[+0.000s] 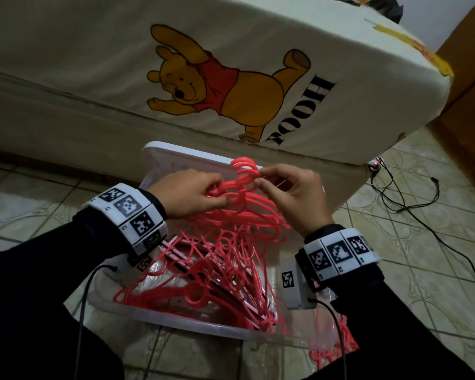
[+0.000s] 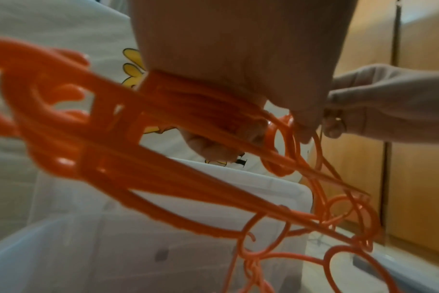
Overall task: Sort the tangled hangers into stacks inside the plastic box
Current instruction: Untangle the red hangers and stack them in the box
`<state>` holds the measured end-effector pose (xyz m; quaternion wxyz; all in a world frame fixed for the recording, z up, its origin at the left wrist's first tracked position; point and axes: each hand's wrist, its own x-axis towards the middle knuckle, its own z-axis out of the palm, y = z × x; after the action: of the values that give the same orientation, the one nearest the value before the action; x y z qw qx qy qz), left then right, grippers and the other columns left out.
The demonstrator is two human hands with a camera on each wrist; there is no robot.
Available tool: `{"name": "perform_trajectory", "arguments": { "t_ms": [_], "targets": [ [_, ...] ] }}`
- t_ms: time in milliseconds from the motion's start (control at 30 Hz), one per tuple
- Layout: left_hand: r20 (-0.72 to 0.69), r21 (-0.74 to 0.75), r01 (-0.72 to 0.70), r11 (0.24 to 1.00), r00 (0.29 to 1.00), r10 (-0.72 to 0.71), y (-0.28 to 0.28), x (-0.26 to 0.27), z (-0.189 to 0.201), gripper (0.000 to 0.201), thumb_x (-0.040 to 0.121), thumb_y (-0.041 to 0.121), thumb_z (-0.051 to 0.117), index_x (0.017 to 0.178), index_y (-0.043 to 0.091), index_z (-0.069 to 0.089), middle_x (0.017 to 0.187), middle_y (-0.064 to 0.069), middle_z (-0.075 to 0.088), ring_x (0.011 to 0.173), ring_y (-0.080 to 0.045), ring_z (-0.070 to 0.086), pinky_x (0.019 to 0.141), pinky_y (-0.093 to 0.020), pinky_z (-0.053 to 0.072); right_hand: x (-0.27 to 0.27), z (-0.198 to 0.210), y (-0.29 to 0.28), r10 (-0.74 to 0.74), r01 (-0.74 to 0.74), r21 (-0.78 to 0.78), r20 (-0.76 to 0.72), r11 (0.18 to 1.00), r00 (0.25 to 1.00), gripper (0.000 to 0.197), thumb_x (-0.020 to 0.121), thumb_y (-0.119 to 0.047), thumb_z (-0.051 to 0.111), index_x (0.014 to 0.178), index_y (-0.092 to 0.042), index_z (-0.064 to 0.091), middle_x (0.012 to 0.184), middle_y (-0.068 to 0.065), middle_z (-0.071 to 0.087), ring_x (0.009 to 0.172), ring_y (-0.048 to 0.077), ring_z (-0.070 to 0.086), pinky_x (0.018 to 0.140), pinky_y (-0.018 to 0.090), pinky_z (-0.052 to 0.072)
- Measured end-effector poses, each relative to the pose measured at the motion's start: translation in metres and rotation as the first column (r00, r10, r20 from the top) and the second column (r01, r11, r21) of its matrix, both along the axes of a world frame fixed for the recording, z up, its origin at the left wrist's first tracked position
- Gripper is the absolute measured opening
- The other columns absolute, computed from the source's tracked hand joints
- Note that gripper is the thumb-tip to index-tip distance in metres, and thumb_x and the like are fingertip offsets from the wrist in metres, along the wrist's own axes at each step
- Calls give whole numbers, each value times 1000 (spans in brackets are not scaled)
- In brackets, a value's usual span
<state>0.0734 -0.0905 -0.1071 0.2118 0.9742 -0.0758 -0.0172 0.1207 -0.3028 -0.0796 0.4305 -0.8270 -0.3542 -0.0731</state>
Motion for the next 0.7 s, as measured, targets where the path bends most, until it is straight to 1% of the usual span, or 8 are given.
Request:
{"name": "perform_trajectory", "arguments": {
  "t_ms": [100, 200, 333, 400, 433, 533, 600, 700],
  "targets": [
    [95, 108, -1, 994, 995, -10, 1, -1, 1, 23, 88, 54, 45, 81, 32, 45, 71, 10, 54, 67, -11, 52, 56, -29, 32, 4, 0, -2, 13, -12, 8, -102, 1000, 995, 13, 78, -13, 75, 90, -16, 69, 79, -10, 67, 67, 0, 62, 60, 14, 49],
    [152, 133, -33, 991, 988, 12, 5, -1, 2, 23, 88, 53, 42, 85, 30, 45, 72, 7, 55, 68, -17, 54, 55, -30, 31, 16, 0, -14, -86, 79, -44, -196, 996, 977, 19, 78, -16, 76, 91, -15, 63, 82, -6, 65, 71, 7, 62, 64, 20, 52],
    [184, 167, -121, 978, 979, 90, 12, 0, 1, 33, 90, 59, 40, 95, 29, 52, 76, 6, 58, 70, -18, 56, 57, -29, 34, 28, -13, -32, -218, 75, -442, -283, 894, 934, 20, 79, -28, 75, 80, -15, 60, 74, -4, 62, 70, 12, 58, 60, 15, 44],
    [211, 229, -149, 962, 972, 100, 13, 0, -1, 34, 90, 60, 41, 94, 28, 52, 75, 6, 56, 68, -18, 53, 54, -28, 30, 25, -24, -33, -229, 1, -582, -319, 813, 920, 27, 76, -38, 75, 75, -16, 59, 75, 0, 64, 73, 17, 61, 64, 25, 48],
    [217, 265, -150, 952, 972, 93, 12, 0, -2, 33, 91, 58, 41, 94, 27, 51, 74, 7, 54, 67, -18, 50, 53, -28, 28, 23, -29, -31, -247, 1, -620, -310, 785, 918, 31, 74, -44, 75, 74, -19, 57, 74, -2, 64, 72, 16, 60, 62, 27, 47],
    [192, 282, -145, 948, 977, 92, 10, 0, -3, 26, 92, 53, 43, 91, 28, 47, 75, 5, 52, 71, -22, 53, 58, -30, 33, 18, -39, -26, -307, 96, -666, -208, 740, 929, 42, 69, -58, 73, 78, -26, 48, 73, -13, 57, 66, 3, 52, 51, 20, 31],
    [158, 209, -148, 967, 981, 116, 9, 0, -2, 21, 91, 52, 46, 88, 31, 45, 74, 6, 52, 73, -21, 55, 60, -31, 35, 16, -44, -23, -338, 152, -664, -161, 732, 927, 48, 70, -61, 71, 88, -25, 45, 77, -12, 56, 70, 7, 53, 50, 19, 28],
    [128, 109, -159, 981, 981, 145, 7, 1, -1, 18, 89, 50, 52, 89, 32, 51, 75, 9, 57, 72, -17, 55, 59, -30, 34, 14, -49, -18, -335, 192, -649, -102, 736, 937, 39, 77, -53, 68, 98, -25, 52, 87, -6, 64, 83, 15, 61, 57, 24, 36]
  ]
}}
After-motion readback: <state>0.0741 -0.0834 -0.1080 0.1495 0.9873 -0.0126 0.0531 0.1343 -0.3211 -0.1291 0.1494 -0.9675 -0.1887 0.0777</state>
